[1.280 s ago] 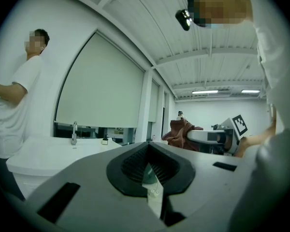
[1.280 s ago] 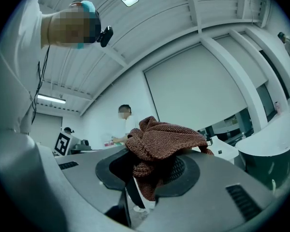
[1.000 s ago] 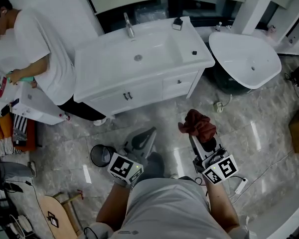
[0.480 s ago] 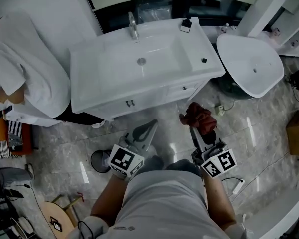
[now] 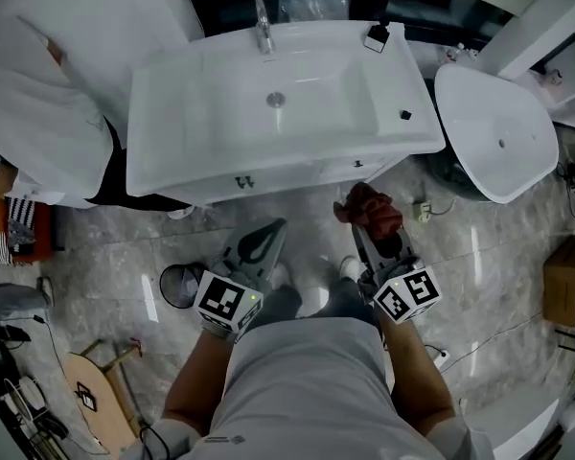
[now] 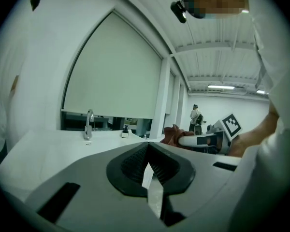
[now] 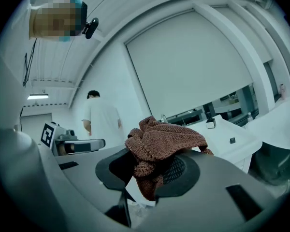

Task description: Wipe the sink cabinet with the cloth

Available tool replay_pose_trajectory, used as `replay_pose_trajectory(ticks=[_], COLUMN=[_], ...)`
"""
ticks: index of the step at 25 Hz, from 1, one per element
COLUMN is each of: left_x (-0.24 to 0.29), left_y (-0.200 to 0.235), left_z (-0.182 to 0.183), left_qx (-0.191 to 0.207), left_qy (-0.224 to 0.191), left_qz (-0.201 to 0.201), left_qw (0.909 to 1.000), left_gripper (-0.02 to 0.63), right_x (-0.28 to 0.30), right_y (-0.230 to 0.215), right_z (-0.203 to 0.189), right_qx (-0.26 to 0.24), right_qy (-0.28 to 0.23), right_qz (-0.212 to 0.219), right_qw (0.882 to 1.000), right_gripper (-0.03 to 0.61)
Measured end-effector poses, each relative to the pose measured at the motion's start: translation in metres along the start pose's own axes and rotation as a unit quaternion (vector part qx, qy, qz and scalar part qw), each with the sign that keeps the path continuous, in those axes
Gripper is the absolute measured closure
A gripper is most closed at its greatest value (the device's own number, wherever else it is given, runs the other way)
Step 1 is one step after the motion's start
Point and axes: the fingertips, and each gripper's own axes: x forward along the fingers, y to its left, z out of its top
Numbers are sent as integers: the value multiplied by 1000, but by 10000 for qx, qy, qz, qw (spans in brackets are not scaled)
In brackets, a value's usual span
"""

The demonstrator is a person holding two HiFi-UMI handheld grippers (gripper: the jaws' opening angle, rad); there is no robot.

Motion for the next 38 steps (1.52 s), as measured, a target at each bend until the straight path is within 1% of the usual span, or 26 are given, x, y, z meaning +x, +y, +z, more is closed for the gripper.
replay_pose_trajectory(ticks=[6,10,15,19,23,27,33,38], left_x=[13,20,24,27,20,15,5,-2], left_y=[5,10,12,14,12,9,8,13], left_z=[-18,-33,-65,-101,-135,-171,-214,-242], left_qx=[-241,-362,-660,-764,-1036,-1247,-1564,-1691], left_qy=[38,-2,15,78,49,88,15,2], left_qz=[747,1149,1695,2060,2360,2571,2913,3152], left_qw=[9969,9927,9833,9755,9662,9583,9438,9338], left_gripper=[603,603,603,603,603,603,603,603], right_x=[29,50,76,98,119,142,175,196], right_y=[-34,-57,-92,-119,-141,-162,-188,-206], right_z=[-38,-72,-127,-173,-212,-241,-269,-286], right_qx=[-2,13,-14,-98,-48,-38,28,130], right_qy=[667,1068,1600,1910,2090,2183,2178,2122], right_qz=[405,544,621,639,550,438,275,107], right_qw=[9970,9928,9852,9795,9763,9749,9756,9771], right_gripper=[462,462,462,462,462,462,462,462])
